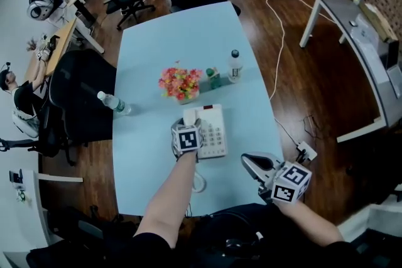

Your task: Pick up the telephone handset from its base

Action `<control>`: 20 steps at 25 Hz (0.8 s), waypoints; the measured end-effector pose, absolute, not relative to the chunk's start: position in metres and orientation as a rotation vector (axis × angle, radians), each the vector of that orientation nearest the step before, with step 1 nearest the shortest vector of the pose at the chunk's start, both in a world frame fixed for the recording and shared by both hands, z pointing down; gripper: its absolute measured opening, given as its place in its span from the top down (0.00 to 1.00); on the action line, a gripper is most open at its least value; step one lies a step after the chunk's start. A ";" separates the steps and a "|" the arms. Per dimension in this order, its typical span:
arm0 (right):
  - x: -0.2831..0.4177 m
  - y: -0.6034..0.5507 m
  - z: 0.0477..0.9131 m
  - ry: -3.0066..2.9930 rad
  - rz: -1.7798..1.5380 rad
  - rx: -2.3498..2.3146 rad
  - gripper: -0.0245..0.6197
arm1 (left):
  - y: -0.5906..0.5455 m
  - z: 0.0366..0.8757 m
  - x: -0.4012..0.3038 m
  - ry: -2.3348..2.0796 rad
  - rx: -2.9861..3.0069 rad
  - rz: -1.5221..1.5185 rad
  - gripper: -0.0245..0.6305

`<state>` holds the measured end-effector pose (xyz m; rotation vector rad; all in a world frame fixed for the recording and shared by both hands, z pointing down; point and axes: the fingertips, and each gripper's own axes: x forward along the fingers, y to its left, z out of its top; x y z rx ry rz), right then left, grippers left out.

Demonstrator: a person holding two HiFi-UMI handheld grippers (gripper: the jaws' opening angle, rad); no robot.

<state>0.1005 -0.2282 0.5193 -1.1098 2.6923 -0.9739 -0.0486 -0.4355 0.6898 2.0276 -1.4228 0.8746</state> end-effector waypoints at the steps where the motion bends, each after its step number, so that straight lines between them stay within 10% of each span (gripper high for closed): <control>1: 0.101 -0.228 0.519 2.689 -0.975 -1.115 0.93 | -0.435 0.689 -0.049 -1.420 2.024 0.867 0.56; 20: 0.027 -0.196 0.502 2.714 -0.934 -0.986 0.93 | -0.322 0.541 -0.114 -1.155 2.257 0.097 0.59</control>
